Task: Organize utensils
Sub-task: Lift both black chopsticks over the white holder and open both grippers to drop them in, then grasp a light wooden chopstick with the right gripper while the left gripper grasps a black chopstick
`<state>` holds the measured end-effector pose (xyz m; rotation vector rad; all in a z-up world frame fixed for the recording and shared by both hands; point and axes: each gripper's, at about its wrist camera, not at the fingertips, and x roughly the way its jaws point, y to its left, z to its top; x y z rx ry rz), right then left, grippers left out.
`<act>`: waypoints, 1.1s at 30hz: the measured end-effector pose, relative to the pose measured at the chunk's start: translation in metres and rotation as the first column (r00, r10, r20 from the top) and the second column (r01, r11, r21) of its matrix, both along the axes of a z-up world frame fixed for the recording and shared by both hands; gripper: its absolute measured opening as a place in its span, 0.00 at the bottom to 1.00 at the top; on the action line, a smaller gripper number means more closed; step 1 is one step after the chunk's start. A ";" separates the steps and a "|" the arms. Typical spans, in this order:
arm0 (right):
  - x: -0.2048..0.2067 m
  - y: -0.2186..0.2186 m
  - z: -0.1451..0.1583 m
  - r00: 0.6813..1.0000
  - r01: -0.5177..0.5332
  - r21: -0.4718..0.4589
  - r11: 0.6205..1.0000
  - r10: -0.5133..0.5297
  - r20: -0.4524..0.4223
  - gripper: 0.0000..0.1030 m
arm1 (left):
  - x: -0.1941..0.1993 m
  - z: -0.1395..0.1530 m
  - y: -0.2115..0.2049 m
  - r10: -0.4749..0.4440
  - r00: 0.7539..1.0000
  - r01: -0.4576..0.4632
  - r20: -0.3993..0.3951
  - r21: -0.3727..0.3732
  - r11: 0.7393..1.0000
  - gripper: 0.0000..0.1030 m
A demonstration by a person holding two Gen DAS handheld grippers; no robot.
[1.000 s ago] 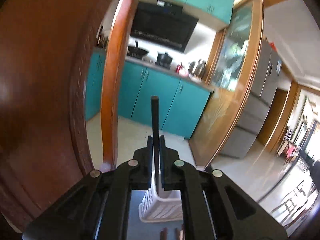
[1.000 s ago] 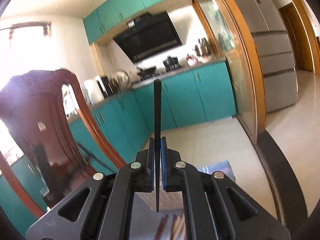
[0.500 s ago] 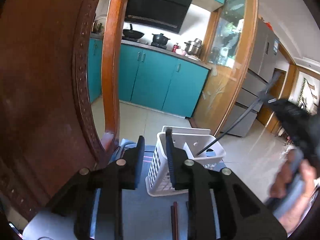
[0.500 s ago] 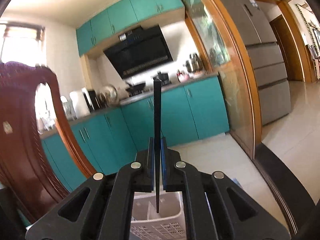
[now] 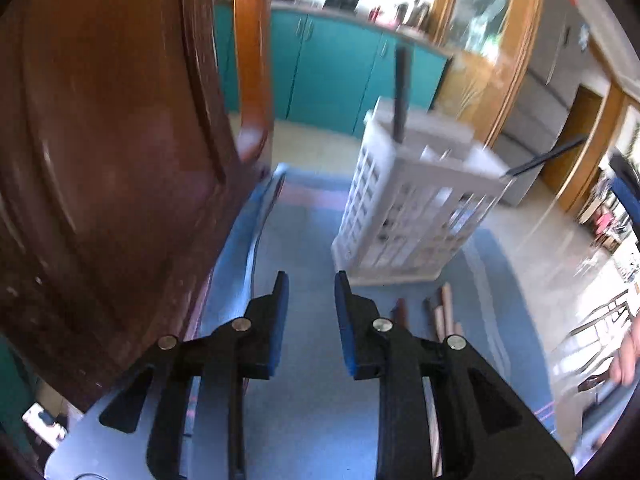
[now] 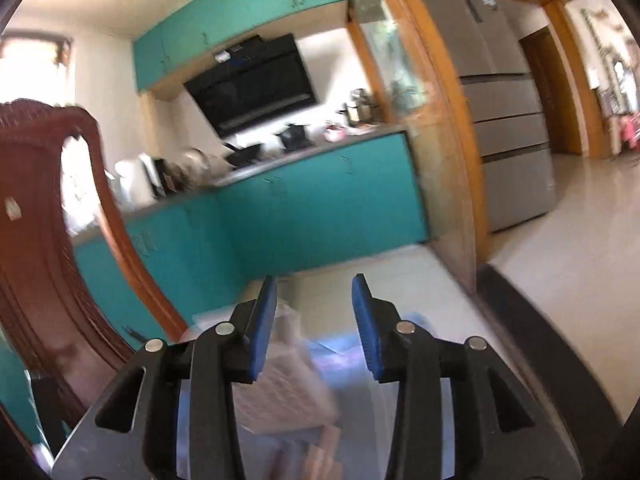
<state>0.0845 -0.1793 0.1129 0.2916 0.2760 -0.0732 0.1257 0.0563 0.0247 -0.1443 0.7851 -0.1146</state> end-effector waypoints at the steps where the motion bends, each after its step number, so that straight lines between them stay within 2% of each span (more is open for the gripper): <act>1: 0.001 -0.003 -0.015 0.996 0.017 -0.033 0.999 -0.020 -0.082 0.38 | 0.000 -0.005 -0.002 -0.006 1.000 0.007 -0.016 0.013 1.000 0.30; 3: 0.011 -0.004 -0.049 0.962 -0.042 -0.055 0.998 0.025 -0.270 0.38 | 0.001 -0.016 -0.012 -0.024 0.998 0.026 -0.051 0.043 0.999 0.34; 5: 0.029 0.004 -0.092 0.857 -0.143 -0.047 0.989 0.100 -0.506 0.38 | -0.001 -0.023 -0.021 -0.047 0.996 0.052 -0.076 0.061 0.997 0.37; 6: 0.034 0.007 -0.108 0.809 -0.169 -0.028 0.985 0.123 -0.574 0.38 | -0.001 -0.026 -0.028 -0.066 0.994 0.072 -0.092 0.073 0.995 0.38; 8: 0.042 0.015 -0.131 0.735 -0.203 0.028 0.979 0.171 -0.657 0.38 | -0.001 -0.031 -0.034 -0.081 0.990 0.091 -0.112 0.090 0.992 0.40; 9: 0.043 0.019 -0.136 0.722 -0.218 0.039 0.975 0.188 -0.666 0.38 | -0.001 -0.032 -0.035 -0.079 0.990 0.090 -0.119 0.095 0.991 0.42; 12: 0.045 0.035 -0.136 0.714 -0.263 0.015 0.965 0.205 -0.670 0.38 | 0.001 -0.037 -0.033 -0.063 0.989 0.075 -0.134 0.093 0.993 0.46; 15: 0.050 0.043 -0.143 0.690 -0.273 -0.008 0.962 0.190 -0.698 0.38 | 0.000 -0.040 -0.031 -0.052 0.987 0.066 -0.150 0.093 0.993 0.49; 19: 0.054 0.052 -0.147 0.689 -0.282 -0.054 0.958 0.163 -0.707 0.37 | -0.003 -0.043 -0.028 -0.050 0.986 0.066 -0.159 0.094 0.993 0.53; 21: 0.053 0.057 -0.149 0.696 -0.284 -0.079 0.956 0.149 -0.702 0.24 | -0.004 -0.044 -0.027 -0.048 0.986 0.064 -0.161 0.092 0.994 0.53; 24: 0.049 0.054 -0.151 0.705 -0.275 -0.083 0.958 0.142 -0.695 0.11 | -0.005 -0.046 -0.029 -0.055 0.984 0.070 -0.170 0.088 0.994 0.55; 28: 0.047 0.047 -0.151 0.715 -0.243 -0.055 0.969 0.140 -0.685 0.09 | -0.006 -0.056 -0.038 -0.082 0.979 0.102 -0.184 0.099 0.990 0.55; 33: 0.048 0.028 -0.144 0.757 -0.174 -0.013 0.985 0.125 -0.641 0.08 | -0.009 -0.061 -0.054 -0.120 0.974 0.141 -0.190 0.101 0.985 0.59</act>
